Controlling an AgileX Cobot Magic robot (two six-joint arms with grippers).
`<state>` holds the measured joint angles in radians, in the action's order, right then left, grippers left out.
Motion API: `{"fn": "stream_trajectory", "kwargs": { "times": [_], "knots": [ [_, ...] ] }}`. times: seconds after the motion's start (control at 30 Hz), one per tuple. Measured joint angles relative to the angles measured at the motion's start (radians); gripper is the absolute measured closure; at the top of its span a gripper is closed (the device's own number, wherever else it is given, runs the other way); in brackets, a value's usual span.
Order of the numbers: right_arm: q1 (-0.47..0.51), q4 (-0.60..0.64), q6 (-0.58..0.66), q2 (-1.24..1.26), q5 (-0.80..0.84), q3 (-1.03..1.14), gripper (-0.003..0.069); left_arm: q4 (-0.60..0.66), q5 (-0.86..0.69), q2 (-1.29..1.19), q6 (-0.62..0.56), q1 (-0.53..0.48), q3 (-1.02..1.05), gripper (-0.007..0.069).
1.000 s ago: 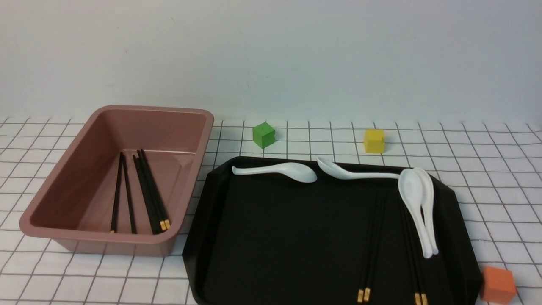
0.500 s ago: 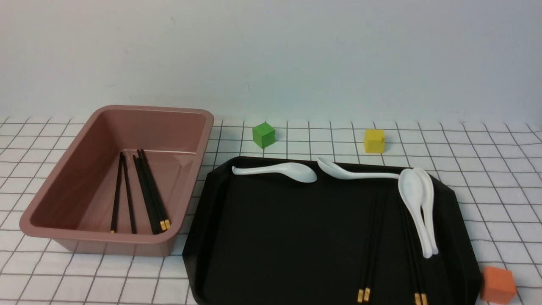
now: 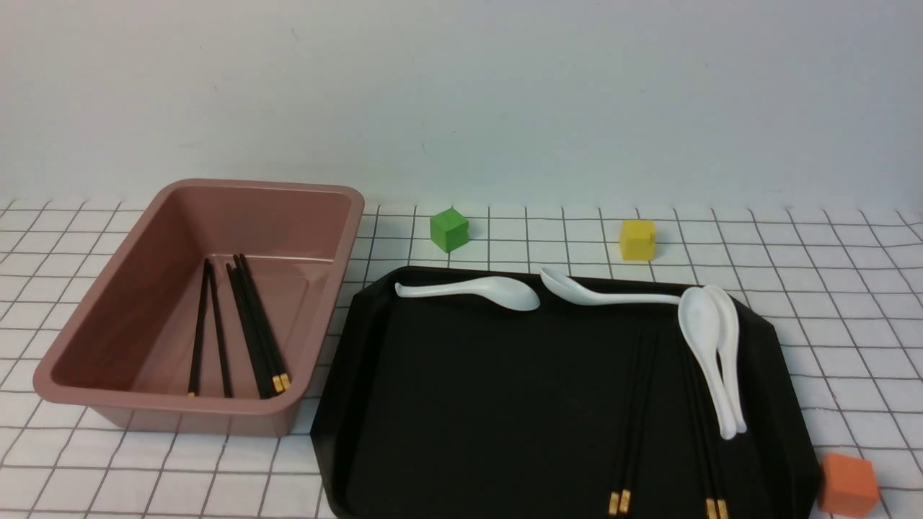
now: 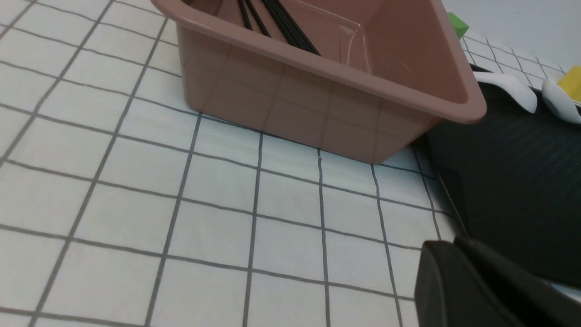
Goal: On white black tablecloth take chopsticks from black tray and put them in box.
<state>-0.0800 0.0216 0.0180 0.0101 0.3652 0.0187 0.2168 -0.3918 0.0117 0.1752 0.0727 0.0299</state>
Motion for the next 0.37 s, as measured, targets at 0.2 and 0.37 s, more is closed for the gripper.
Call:
{"fn": "stream_trajectory", "kwargs": {
  "times": [0.2, 0.37],
  "knots": [
    [0.0, 0.0, 0.0, 0.0, 0.0, 0.0, 0.0419, 0.0, 0.0, 0.0, 0.0, 0.0, 0.0, 0.0592],
    [0.0, 0.0, 0.0, 0.0, 0.0, 0.0, 0.0419, 0.0, 0.0, 0.0, 0.0, 0.0, 0.0, 0.059]
  ]
}}
